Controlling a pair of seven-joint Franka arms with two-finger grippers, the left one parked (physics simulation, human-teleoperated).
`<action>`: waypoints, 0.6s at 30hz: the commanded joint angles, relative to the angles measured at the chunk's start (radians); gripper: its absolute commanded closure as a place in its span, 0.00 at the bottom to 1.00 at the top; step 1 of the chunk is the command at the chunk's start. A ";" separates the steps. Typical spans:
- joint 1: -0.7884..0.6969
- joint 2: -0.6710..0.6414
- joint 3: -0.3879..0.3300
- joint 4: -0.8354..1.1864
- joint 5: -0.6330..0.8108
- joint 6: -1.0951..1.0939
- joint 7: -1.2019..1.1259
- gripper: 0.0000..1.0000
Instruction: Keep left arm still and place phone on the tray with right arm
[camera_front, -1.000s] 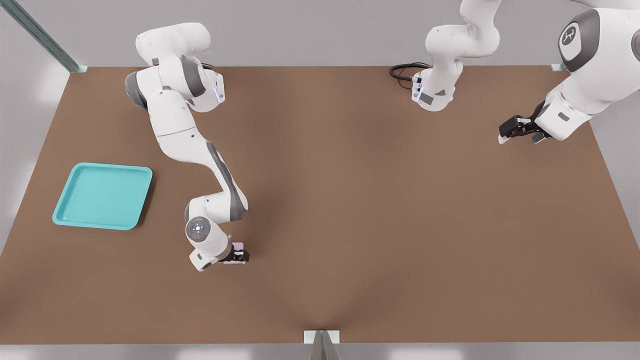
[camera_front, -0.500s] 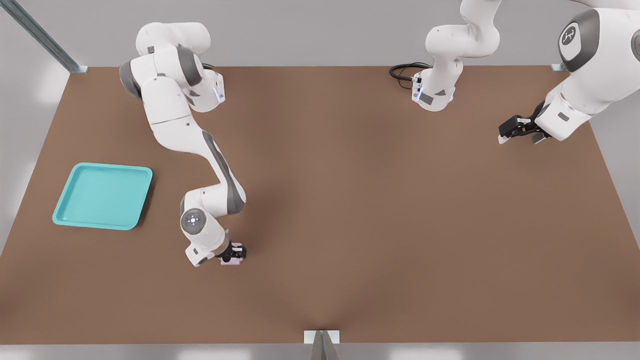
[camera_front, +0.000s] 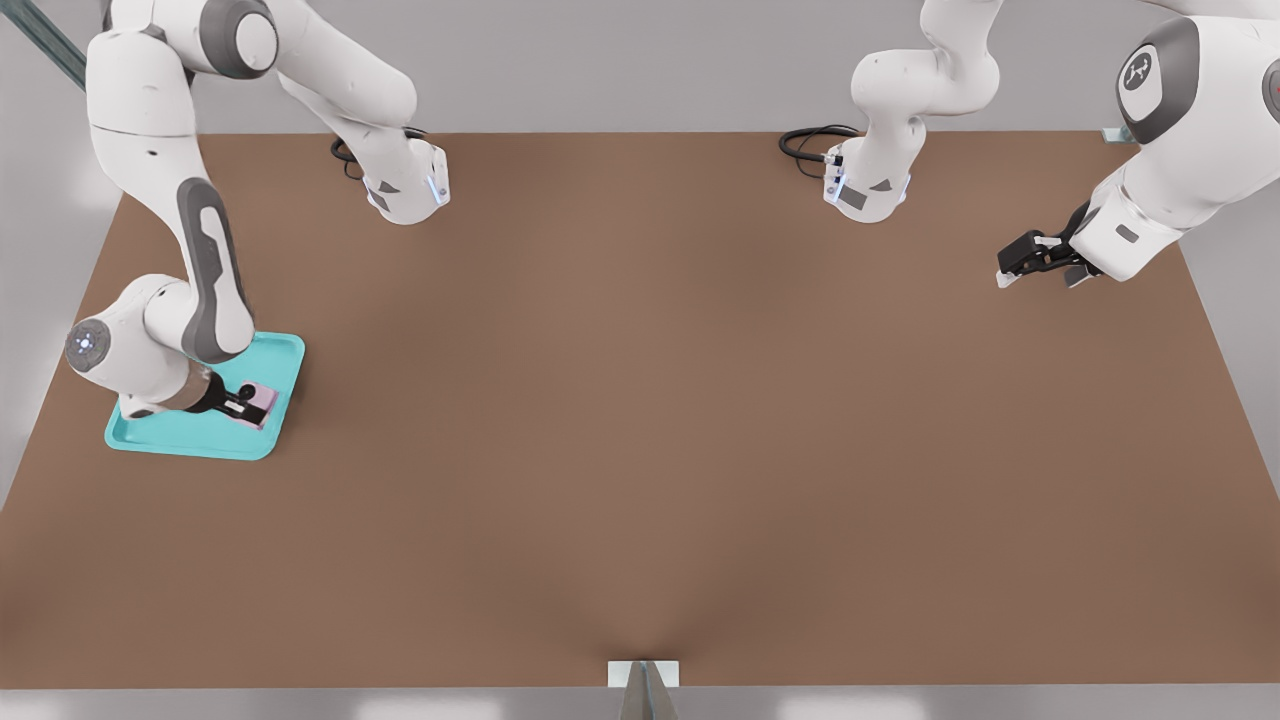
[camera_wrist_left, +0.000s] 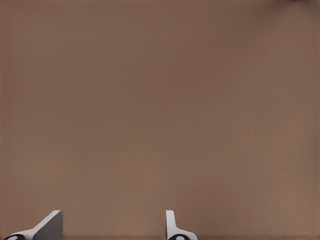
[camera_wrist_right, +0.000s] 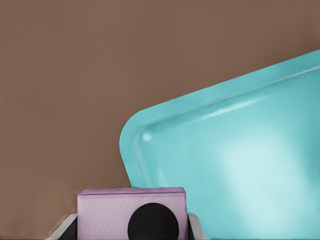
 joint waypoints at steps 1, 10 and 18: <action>-0.061 0.004 0.003 -0.012 -0.007 -0.009 -0.609 0.25; -0.063 0.027 0.050 0.464 -0.011 -0.301 -0.644 0.00; 0.396 -0.186 -0.031 0.710 -0.110 -0.823 -0.029 0.00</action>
